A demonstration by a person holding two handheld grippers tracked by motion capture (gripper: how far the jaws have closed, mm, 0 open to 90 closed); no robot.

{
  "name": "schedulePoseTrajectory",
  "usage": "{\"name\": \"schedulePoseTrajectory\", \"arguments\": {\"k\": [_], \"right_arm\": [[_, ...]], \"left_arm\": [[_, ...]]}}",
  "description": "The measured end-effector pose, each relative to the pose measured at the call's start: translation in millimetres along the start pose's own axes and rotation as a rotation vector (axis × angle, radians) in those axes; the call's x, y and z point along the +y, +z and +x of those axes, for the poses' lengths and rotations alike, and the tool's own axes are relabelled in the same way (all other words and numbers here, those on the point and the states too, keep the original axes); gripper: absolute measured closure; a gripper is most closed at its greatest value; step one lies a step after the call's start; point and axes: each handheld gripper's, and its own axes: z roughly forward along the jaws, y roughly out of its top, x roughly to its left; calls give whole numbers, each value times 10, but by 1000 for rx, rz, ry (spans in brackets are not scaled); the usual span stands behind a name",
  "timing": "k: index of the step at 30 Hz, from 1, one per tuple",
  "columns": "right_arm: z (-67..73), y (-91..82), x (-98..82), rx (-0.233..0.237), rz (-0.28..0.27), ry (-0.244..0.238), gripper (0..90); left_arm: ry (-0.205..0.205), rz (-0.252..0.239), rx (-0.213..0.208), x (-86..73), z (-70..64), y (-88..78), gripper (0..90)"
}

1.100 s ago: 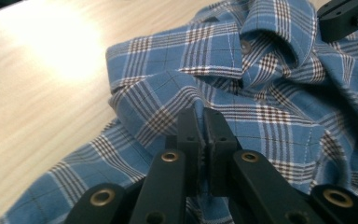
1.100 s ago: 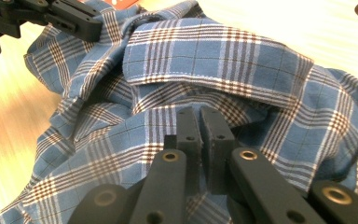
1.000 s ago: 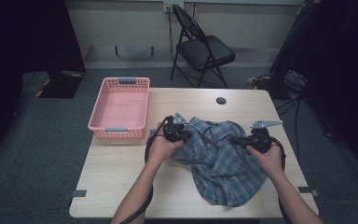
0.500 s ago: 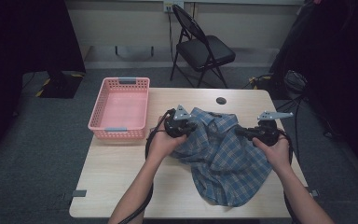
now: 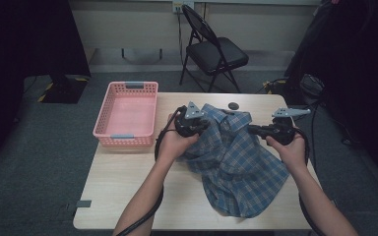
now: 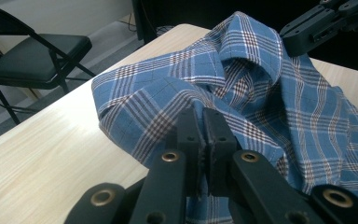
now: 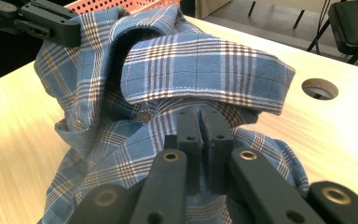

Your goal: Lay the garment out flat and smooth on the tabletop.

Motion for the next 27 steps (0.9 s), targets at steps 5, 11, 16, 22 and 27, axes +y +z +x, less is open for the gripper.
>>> {"name": "schedulePoseTrajectory", "arguments": {"k": [5, 11, 16, 22, 27], "right_arm": [[-38, 19, 32, -6, -4, 4, 874], [-90, 53, 84, -9, -11, 11, 873], [-117, 68, 145, -11, -12, 11, 874], [-146, 97, 206, -15, -10, 7, 874], [-185, 147, 267, -19, -4, 6, 873]], "left_arm": [[-6, -1, 6, 7, 47, 35, 867], [-6, -12, 6, 42, 101, 47, 867], [-18, -12, 10, 66, 155, 62, 867], [-22, -5, 12, 84, 223, 90, 867], [-20, -3, 14, 120, 285, 128, 867]]}}
